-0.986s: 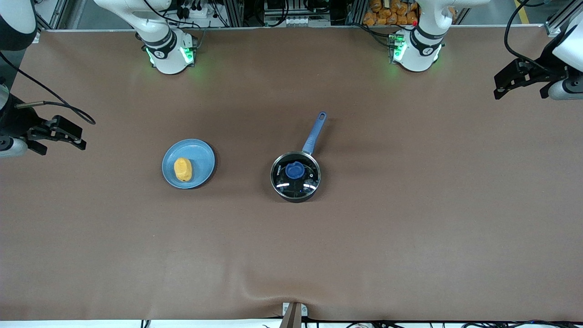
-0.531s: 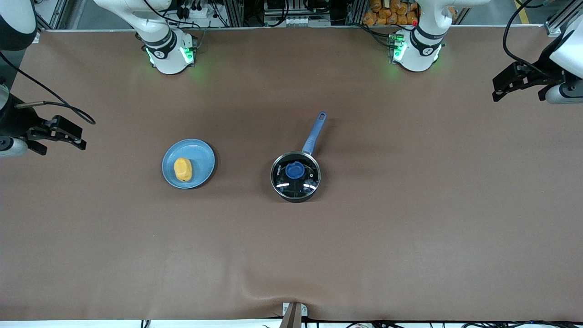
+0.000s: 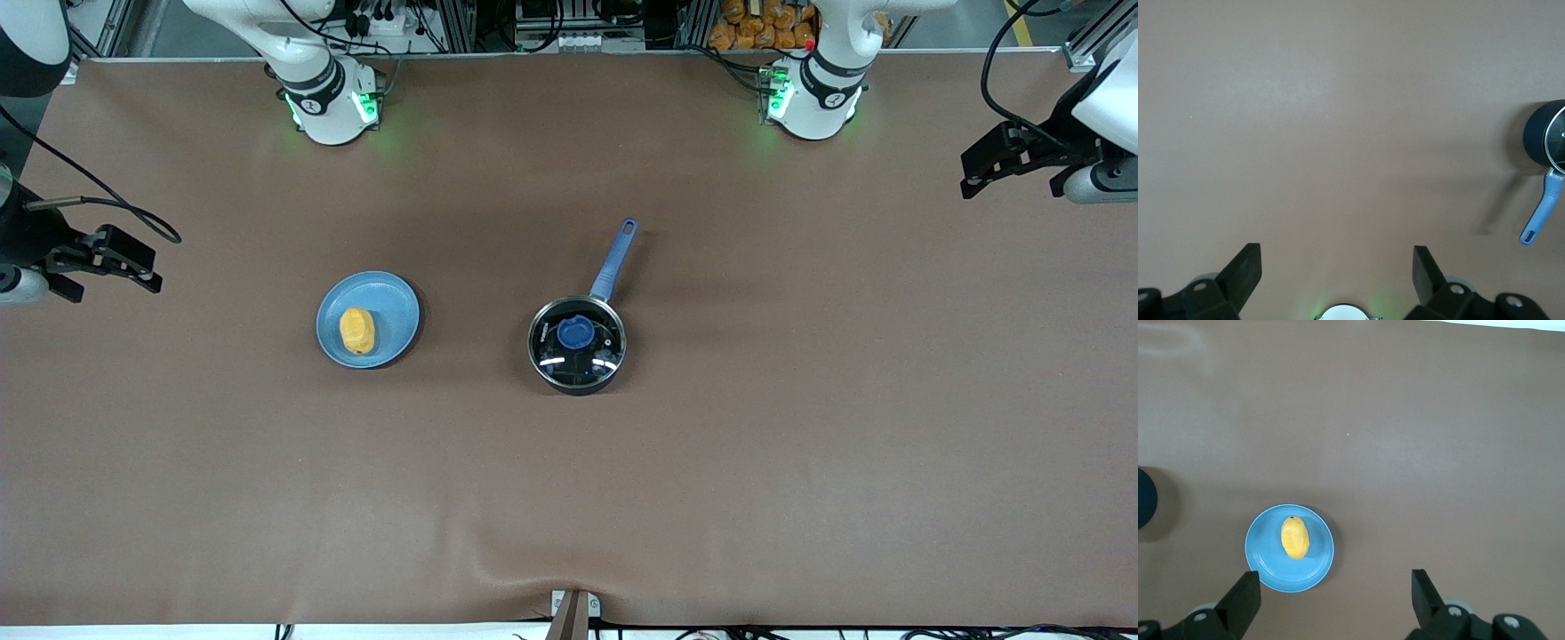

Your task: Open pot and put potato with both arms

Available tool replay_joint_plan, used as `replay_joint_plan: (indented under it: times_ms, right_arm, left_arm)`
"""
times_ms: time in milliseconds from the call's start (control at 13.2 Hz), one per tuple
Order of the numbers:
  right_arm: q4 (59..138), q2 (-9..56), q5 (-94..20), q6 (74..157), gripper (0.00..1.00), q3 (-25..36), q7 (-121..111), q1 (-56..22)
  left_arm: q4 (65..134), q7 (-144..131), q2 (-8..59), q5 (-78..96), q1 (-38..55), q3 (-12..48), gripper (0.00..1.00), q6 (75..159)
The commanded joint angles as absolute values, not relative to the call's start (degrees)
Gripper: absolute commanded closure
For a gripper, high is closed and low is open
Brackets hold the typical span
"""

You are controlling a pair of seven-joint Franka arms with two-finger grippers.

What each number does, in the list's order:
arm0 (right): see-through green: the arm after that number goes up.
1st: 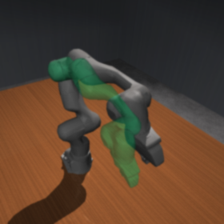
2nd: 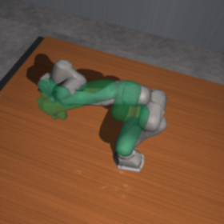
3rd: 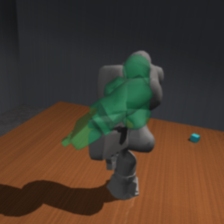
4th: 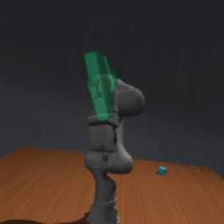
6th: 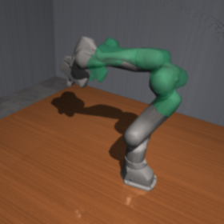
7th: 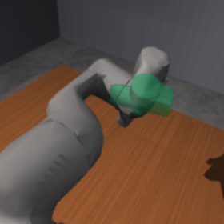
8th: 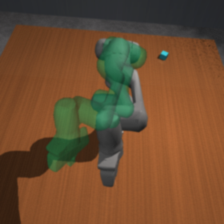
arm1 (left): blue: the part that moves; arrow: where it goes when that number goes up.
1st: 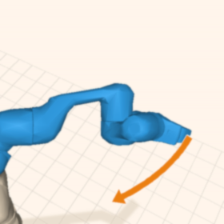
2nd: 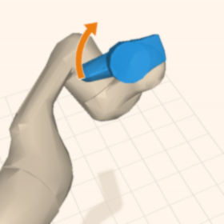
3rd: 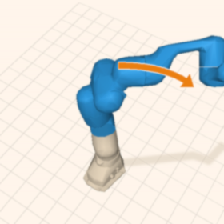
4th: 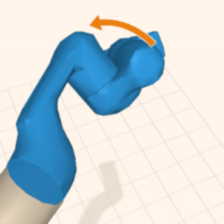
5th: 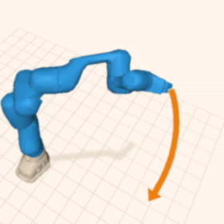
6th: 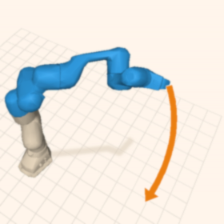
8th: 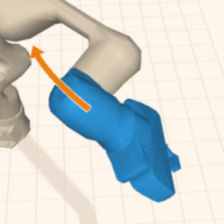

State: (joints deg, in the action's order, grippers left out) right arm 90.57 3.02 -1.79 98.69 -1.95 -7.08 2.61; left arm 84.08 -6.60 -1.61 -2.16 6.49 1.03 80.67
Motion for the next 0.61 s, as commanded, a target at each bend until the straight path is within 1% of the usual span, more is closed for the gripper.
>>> replay_joint_plan:
  times_ms: [0,76,227,303,531]
  right_arm:
    - [90.6,2.2,-0.6,98.5,0.0,-2.5,-6.1,2.3]
    - [90.7,2.2,-0.4,98.7,0.0,-2.1,-6.1,1.7]
    - [90.8,2.0,-0.4,98.5,0.0,0.0,-6.0,-0.7]
    - [90.8,1.9,-0.4,98.6,0.0,1.6,-5.7,-2.3]
    - [91.0,1.7,-0.4,98.6,0.0,2.0,-5.7,-2.7]
  left_arm:
    - [82.4,-6.1,-0.7,-1.5,6.9,1.1,0.0,80.2]
    - [82.4,-6.5,-0.3,-1.1,7.1,1.1,0.0,80.9]
    - [82.4,-6.7,2.7,0.3,7.6,1.8,0.0,85.7]
    - [82.4,-6.9,5.3,2.6,8.8,2.4,0.0,89.2]
    - [82.1,-7.0,12.7,3.4,14.0,2.8,0.0,102.3]
